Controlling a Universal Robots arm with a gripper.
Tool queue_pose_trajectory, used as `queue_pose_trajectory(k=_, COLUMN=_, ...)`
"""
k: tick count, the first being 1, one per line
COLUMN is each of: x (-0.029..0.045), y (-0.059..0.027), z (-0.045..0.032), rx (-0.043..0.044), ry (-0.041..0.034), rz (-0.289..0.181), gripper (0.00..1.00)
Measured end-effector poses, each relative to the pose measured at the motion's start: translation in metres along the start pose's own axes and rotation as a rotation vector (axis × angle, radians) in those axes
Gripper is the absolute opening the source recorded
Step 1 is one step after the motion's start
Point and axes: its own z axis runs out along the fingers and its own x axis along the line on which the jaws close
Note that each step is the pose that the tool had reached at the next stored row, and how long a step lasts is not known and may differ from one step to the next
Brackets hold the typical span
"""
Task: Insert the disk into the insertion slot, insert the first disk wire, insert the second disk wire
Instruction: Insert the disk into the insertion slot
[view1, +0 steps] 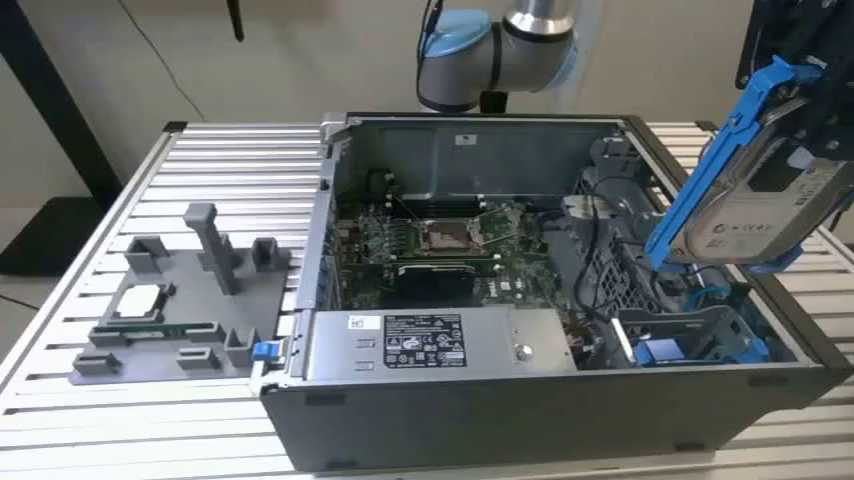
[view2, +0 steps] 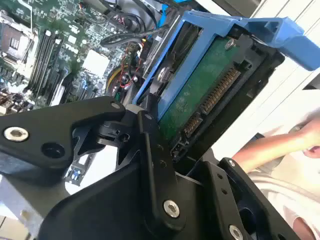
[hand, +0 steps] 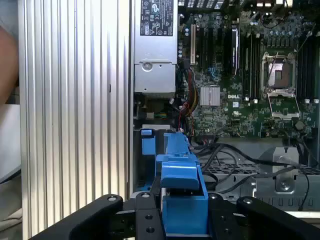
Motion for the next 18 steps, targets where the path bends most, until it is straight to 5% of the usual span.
queue_pose_trajectory(k=13, x=0.0, y=-0.0001, z=0.0, rx=-0.0006, ry=-0.0001, rz=0.0, gripper=0.0)
queue_pose_trajectory(k=18, x=0.0002, y=-0.0001, z=0.0021, rx=0.0112, ry=-0.0003, rz=0.0, gripper=0.0)
